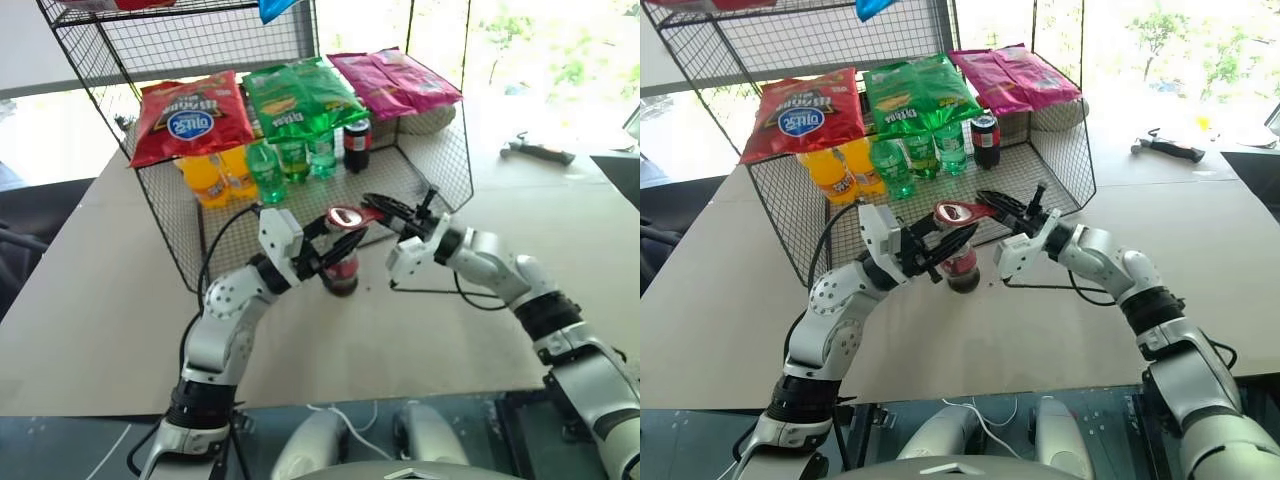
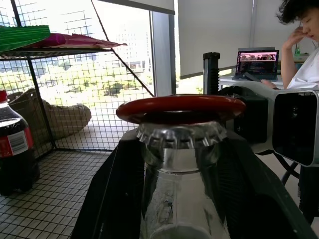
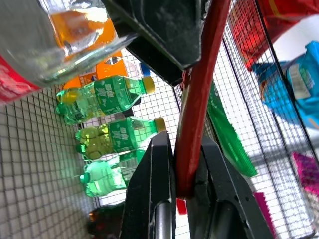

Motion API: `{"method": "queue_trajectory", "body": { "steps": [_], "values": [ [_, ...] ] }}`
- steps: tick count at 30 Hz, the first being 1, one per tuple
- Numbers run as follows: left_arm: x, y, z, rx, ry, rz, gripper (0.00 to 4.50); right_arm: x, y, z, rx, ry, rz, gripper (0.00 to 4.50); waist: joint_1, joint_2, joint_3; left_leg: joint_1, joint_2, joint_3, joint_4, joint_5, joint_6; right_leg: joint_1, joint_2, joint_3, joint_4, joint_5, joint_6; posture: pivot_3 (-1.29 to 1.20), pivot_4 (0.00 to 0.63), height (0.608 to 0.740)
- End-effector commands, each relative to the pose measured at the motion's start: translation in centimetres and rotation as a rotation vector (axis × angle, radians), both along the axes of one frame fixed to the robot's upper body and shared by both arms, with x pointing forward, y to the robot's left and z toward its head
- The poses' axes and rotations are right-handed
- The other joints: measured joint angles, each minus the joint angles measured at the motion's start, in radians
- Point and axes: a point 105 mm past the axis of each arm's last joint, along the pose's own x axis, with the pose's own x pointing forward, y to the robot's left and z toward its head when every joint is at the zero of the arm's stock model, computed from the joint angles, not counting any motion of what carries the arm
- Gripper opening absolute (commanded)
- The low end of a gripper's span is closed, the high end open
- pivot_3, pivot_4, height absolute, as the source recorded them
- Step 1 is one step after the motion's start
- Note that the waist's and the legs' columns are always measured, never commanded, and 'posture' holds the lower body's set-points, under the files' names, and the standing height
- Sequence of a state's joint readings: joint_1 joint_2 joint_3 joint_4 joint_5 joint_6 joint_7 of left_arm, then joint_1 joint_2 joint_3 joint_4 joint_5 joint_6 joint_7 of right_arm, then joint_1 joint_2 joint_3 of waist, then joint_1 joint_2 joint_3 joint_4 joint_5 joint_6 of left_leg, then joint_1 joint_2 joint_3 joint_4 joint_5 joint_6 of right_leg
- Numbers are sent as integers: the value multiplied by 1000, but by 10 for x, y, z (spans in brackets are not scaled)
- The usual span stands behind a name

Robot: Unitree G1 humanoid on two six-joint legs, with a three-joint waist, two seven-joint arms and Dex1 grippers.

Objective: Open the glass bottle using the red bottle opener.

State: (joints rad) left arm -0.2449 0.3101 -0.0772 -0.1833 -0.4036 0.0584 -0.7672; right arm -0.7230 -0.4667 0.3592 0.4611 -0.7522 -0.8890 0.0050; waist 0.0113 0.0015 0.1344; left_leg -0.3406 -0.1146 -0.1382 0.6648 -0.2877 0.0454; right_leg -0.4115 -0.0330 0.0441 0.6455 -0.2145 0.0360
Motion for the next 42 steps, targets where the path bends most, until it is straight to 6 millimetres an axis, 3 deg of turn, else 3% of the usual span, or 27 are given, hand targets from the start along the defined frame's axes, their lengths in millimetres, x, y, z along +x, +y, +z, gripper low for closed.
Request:
{"method": "queue_trajectory", "body": {
  "steps": [1, 6, 22, 25, 30, 37, 38, 39, 42],
  "values": [
    [2, -8, -25, 61, 101, -14, 1509, -26, 26, -20, -179, -42, 168, 0, 0, 0, 0, 0, 0, 0, 0, 0, 0, 0, 0, 0, 0, 0, 0, 0, 150, 735],
    [2, -7, -26, 61, 109, -13, 1509, -22, 24, -4, -196, -110, 163, 0, 0, 0, 0, -1, 0, 0, 0, 0, 0, 0, 0, 1, -1, 0, 0, 0, 150, 735],
    [3, -8, -29, 63, 122, -20, 1509, -16, 21, 14, -141, -151, 138, 0, 0, 0, 1, -2, 0, -1, -1, 0, 0, 0, 0, 2, -2, 0, 0, 0, 150, 735],
    [1, -8, -27, 52, 116, -29, 1509, -13, 15, 12, -62, -77, 112, 0, 0, -1, 1, -2, 0, -1, -1, 0, 0, 0, 0, 2, -2, 0, 0, 0, 150, 735],
    [2, -6, -20, 34, 87, -16, 1509, -6, 3, 29, 149, -1, 60, 0, 1, -1, 3, -3, 0, -1, -3, 0, 0, -1, 0, 2, -3, 0, 0, 0, 150, 735],
    [2, -5, -10, 0, 53, -12, 1509, 8, -15, 40, 314, 68, -35, 0, 2, -3, 5, -5, 0, -2, -4, 0, 0, -3, 0, 2, -5, 0, 0, 0, 150, 735],
    [2, -5, -10, 1, 50, -12, 2428, 10, -17, 41, 335, 79, -45, 0, 1, -3, 5, -5, 0, -2, -5, 0, 0, -3, 0, 2, -5, 0, 0, 0, 150, 735],
    [2, -5, -9, -3, 46, -8, 2643, 11, -19, 43, 355, 90, -56, 0, 1, -3, 6, -5, 0, -2, -6, 0, 0, -4, 0, 2, -5, 0, 0, 0, 150, 735],
    [1, -4, -7, -11, 35, -5, 4013, 16, -24, 45, 406, 116, -84, 0, 0, -8, 12, -6, 0, -2, -9, 0, 0, -7, 0, 2, -5, 0, -1, 0, 150, 735]
  ]
}}
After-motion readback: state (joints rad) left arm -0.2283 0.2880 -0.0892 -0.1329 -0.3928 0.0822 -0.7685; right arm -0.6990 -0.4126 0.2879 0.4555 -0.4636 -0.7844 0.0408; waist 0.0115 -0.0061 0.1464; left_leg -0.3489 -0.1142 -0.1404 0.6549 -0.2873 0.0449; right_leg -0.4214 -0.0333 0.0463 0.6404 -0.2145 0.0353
